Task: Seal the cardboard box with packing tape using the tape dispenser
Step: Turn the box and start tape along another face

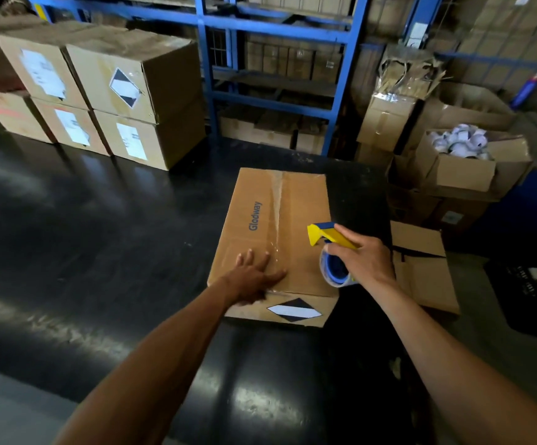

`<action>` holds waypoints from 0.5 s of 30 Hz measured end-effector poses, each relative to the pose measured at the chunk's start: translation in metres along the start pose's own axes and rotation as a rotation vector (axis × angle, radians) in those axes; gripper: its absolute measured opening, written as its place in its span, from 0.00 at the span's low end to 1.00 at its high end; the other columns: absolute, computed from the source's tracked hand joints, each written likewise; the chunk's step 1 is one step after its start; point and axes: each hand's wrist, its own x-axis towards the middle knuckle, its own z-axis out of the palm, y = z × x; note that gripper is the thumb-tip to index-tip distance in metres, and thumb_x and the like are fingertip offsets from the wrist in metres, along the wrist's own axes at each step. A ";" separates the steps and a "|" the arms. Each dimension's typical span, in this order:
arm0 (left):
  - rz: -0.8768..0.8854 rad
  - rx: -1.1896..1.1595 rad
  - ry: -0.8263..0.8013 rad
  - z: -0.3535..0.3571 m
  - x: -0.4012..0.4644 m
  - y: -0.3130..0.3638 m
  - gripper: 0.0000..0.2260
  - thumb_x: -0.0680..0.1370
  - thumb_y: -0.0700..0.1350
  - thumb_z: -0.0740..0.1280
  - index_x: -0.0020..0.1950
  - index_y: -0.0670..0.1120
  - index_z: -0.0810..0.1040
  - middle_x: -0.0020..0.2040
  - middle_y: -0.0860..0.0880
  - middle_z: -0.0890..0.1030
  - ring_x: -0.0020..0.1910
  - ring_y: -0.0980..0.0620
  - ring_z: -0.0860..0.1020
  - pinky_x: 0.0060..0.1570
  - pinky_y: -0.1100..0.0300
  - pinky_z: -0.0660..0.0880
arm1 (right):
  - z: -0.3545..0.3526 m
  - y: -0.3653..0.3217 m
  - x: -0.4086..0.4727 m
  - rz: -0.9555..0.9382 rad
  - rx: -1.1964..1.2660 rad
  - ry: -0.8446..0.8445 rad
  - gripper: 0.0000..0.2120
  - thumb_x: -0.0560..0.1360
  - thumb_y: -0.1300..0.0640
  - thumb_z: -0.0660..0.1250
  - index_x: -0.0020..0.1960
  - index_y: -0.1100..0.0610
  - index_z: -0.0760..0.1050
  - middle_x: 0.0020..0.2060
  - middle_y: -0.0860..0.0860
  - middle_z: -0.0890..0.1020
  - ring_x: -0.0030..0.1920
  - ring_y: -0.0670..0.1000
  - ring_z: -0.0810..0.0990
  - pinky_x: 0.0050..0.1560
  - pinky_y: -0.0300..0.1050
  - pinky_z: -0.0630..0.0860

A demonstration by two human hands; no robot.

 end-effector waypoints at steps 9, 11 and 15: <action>0.096 0.040 -0.017 0.008 -0.003 -0.033 0.38 0.81 0.48 0.65 0.79 0.62 0.40 0.80 0.40 0.38 0.76 0.28 0.37 0.73 0.32 0.42 | 0.029 0.006 -0.010 0.034 0.017 0.003 0.26 0.63 0.43 0.75 0.60 0.38 0.78 0.52 0.43 0.82 0.49 0.44 0.79 0.51 0.42 0.78; 0.106 0.036 -0.004 0.007 -0.003 -0.037 0.38 0.81 0.49 0.64 0.79 0.62 0.40 0.80 0.40 0.38 0.75 0.28 0.37 0.73 0.33 0.41 | 0.038 0.001 -0.014 0.047 0.035 0.022 0.25 0.64 0.44 0.76 0.60 0.39 0.78 0.52 0.42 0.82 0.49 0.44 0.79 0.50 0.41 0.77; 0.132 -0.034 0.027 0.010 -0.006 -0.041 0.37 0.81 0.52 0.64 0.80 0.61 0.41 0.80 0.40 0.38 0.75 0.29 0.36 0.72 0.34 0.39 | 0.056 -0.009 -0.031 0.052 0.071 0.038 0.25 0.65 0.45 0.76 0.61 0.40 0.78 0.49 0.41 0.82 0.47 0.43 0.79 0.47 0.38 0.76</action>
